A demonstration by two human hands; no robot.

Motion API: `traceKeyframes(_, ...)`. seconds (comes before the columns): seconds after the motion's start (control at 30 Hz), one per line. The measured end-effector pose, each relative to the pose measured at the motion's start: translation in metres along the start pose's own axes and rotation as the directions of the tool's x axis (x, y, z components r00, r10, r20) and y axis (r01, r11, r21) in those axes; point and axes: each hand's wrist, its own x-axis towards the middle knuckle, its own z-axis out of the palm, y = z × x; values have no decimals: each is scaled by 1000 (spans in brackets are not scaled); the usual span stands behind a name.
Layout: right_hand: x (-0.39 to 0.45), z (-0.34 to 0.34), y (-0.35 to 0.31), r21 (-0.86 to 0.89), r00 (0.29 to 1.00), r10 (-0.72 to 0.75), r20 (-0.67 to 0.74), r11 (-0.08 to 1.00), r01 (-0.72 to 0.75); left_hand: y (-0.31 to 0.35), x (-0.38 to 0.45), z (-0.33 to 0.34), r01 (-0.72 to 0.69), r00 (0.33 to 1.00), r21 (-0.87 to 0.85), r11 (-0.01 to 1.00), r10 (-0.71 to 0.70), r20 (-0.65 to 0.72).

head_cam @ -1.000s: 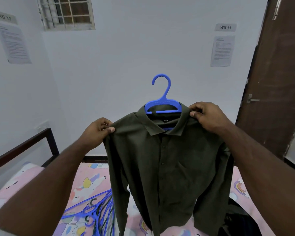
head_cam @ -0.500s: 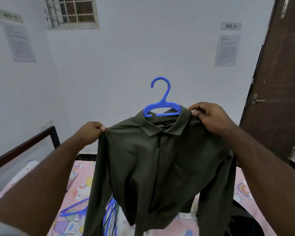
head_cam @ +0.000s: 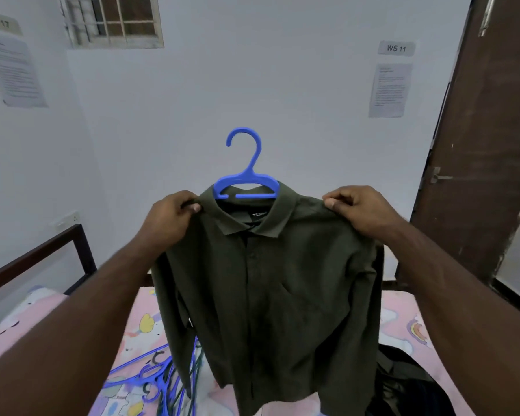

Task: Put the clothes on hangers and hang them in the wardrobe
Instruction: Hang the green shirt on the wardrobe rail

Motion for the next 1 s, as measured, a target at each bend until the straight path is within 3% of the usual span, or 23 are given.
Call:
traceKeyframes(0.13,-12,-4,21,378,987,107,119,914,-145,-13,9,-16,73,997,2,997,-73,3)
traceKeyframes(0.37,1,13,-3,455,989,37,144,885,-100,-21,14,-40,110,994,-10,994,-109,18)
traceKeyframes(0.53,10,17,-14,557,997,42,69,827,-74,-31,12,-65,138,990,-23,990,-139,-24)
traceKeyframes(0.67,10,25,-3,426,974,80,213,889,-166,-40,9,-84,190,980,-26,981,-191,-62)
traceKeyframes(0.7,11,27,-1,417,982,107,153,894,-162,-41,8,-87,198,977,-27,980,-199,-72)
traceKeyframes(0.77,17,28,1,424,983,157,-98,900,-101,-43,7,-90,207,974,-31,978,-209,-91)
traceKeyframes(0.83,23,29,0,417,934,188,-304,908,-47,-43,6,-92,206,974,-21,978,-207,-97)
traceKeyframes(0.87,25,31,0,395,928,196,-316,917,-59,-42,6,-92,204,974,-20,979,-205,-92)
traceKeyframes(0.97,27,29,-3,178,974,141,-177,978,-110,-44,4,-91,214,975,-25,977,-215,-62)
traceKeyframes(1.0,30,24,-6,152,962,104,-254,986,-66,-46,3,-91,211,975,-14,977,-212,-62)
